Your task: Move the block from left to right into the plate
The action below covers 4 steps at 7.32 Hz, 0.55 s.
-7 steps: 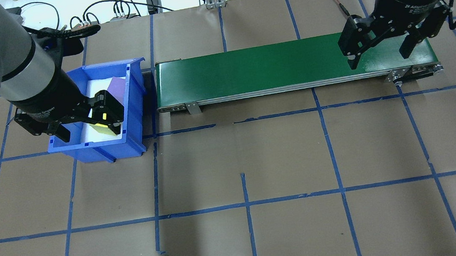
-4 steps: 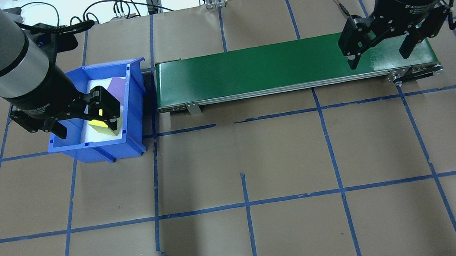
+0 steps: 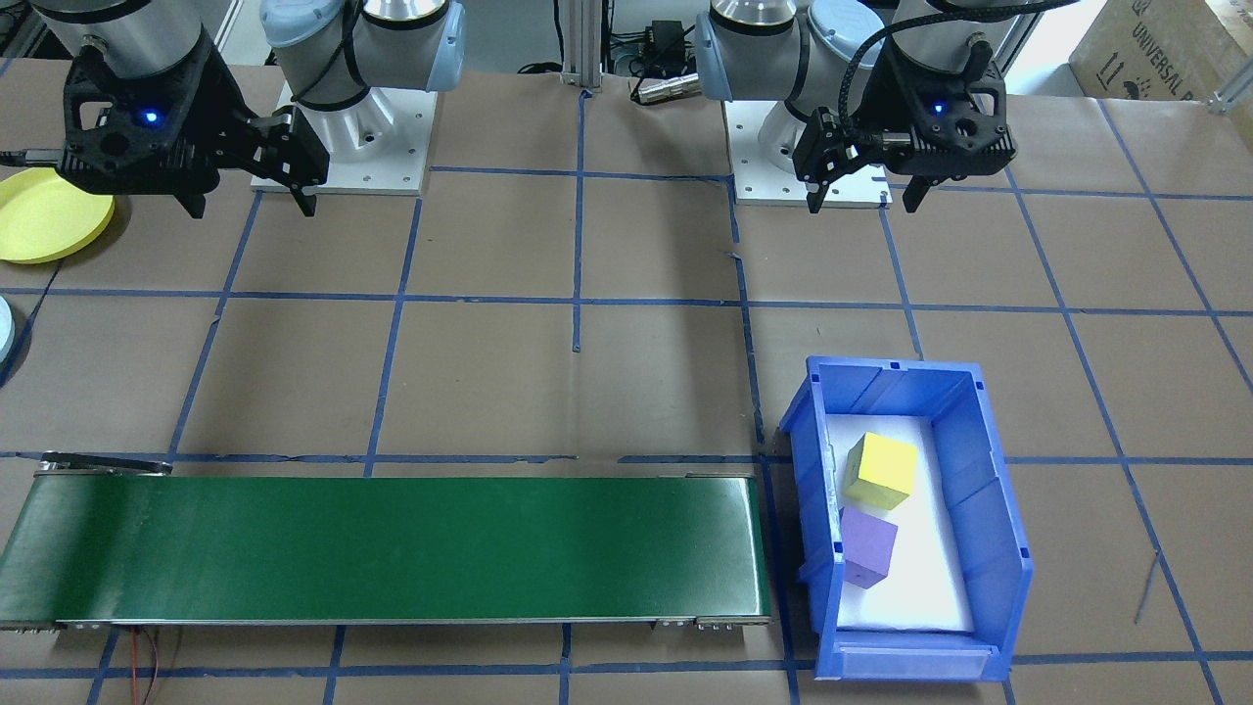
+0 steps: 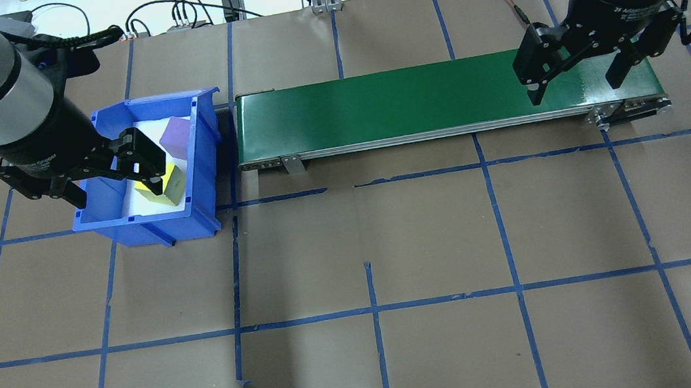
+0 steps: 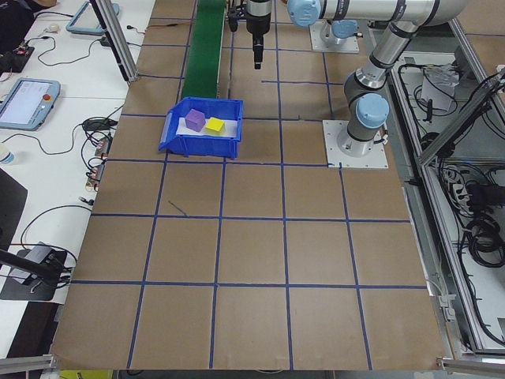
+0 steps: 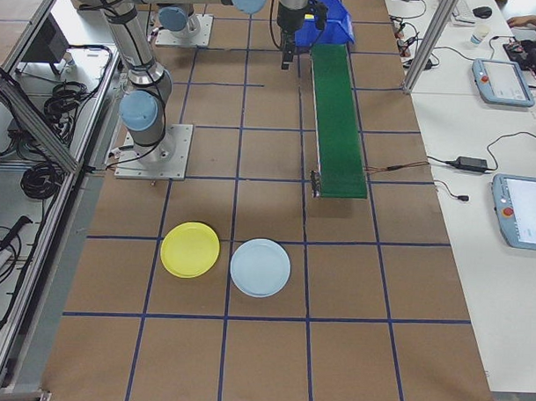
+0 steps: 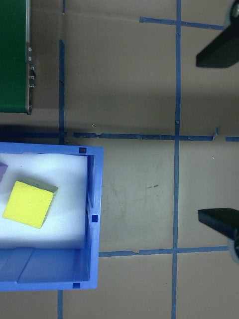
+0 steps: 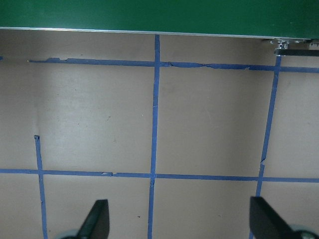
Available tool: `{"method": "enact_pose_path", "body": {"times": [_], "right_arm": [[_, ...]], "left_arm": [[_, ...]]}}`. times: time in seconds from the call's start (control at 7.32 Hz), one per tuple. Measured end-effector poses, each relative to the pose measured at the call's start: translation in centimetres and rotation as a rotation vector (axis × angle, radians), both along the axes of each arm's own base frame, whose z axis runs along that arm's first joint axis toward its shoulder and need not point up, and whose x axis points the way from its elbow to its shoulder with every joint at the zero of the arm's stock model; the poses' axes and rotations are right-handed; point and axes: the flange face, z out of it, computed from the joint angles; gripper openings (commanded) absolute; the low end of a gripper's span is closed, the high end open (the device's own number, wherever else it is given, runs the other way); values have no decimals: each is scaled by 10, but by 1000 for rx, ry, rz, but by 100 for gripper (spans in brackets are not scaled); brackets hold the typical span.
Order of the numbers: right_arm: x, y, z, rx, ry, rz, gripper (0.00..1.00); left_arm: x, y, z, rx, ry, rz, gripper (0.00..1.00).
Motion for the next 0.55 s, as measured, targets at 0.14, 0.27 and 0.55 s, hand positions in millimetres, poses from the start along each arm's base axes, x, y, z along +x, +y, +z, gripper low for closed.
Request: {"method": "enact_pose_path", "body": {"times": [0.14,0.27,0.55], "right_arm": [[0,0,0,0,1,0,100],[0,0,0,1,1,0,100],[0,0,0,1,1,0,100]], "left_arm": [[1,0,1,-2,0,-16,100],[3,-1,2,-7,0,-47,100],[4,-2,4,-14,-3,-74,100]]}}
